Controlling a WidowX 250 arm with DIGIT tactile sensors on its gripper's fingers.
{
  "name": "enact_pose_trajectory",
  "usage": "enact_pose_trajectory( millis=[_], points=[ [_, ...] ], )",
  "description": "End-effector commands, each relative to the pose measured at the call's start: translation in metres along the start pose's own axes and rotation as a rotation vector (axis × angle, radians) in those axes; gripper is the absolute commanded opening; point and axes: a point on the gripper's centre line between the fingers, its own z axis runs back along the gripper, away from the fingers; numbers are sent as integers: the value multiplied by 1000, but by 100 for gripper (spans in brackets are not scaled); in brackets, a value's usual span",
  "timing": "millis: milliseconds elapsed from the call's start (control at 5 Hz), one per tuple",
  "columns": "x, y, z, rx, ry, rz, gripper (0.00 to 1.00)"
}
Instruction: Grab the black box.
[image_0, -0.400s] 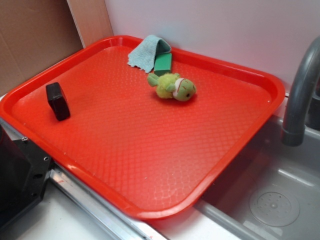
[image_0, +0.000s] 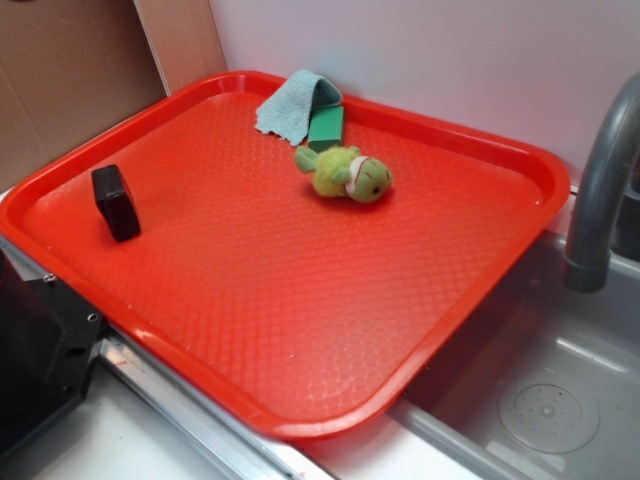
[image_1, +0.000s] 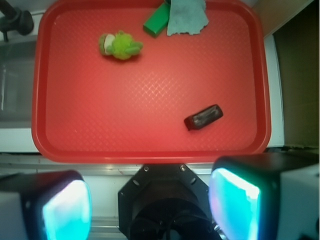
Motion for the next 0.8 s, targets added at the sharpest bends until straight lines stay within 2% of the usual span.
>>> enact_pose_trajectory(
  millis=[0,200,400,600],
  points=[
    [30,79,-61,199,63,491,100],
    [29,89,-103,239,57,741,100],
    [37,85,-145,182,50,986,100],
    [33,81,-163,141,20,1003,100]
  ],
)
